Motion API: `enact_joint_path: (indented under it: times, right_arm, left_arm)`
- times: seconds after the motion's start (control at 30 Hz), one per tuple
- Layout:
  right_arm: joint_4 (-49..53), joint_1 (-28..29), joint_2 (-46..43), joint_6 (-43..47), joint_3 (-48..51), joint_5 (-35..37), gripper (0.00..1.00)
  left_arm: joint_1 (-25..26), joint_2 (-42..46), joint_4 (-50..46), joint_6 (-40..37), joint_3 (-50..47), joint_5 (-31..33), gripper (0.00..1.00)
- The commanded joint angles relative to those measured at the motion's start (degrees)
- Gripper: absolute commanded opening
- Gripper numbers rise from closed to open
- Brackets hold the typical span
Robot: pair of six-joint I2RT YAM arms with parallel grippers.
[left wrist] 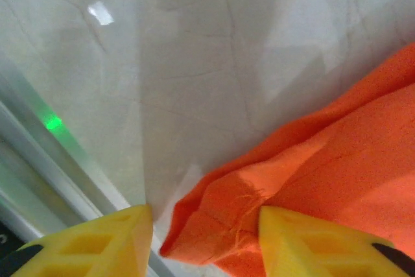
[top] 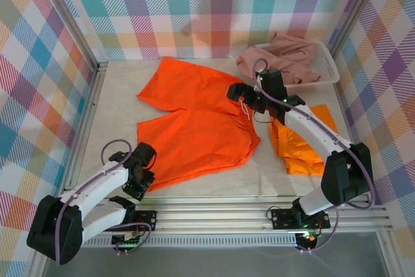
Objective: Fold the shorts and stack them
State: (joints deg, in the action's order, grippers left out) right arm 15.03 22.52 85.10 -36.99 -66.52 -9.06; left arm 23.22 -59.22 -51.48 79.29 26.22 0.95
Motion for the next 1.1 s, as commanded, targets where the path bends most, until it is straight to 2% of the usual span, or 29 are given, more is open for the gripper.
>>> enact_joint_path:
  times: [0.0, 0.17, 0.37, 0.63, 1.07]
  right_arm:
    - [-0.2, -0.27, -3.45, -1.23, 3.94, 1.27, 0.99]
    - [2.6, -0.29, -6.87, -4.77, 11.25, 1.46, 1.0]
    - [2.42, -0.22, -11.38, -14.93, 22.21, 0.43, 0.96]
    - [1.32, -0.19, -13.7, -21.49, 30.96, 4.81, 0.84]
    - [-4.87, -0.2, -3.93, -22.15, 28.67, 5.01, 0.54]
  left_arm:
    - [0.64, -1.04, 2.23, 0.17, -0.75, 1.04, 0.39]
    - [0.68, 0.43, 3.34, -1.12, -0.33, 3.98, 0.22]
    - [0.66, 6.09, 2.99, -3.17, 0.97, 6.66, 0.0]
    - [0.64, 11.19, 1.26, -4.88, 3.17, 9.79, 0.0]
    - [0.68, 12.3, 2.78, -5.55, 3.92, 10.64, 0.0]
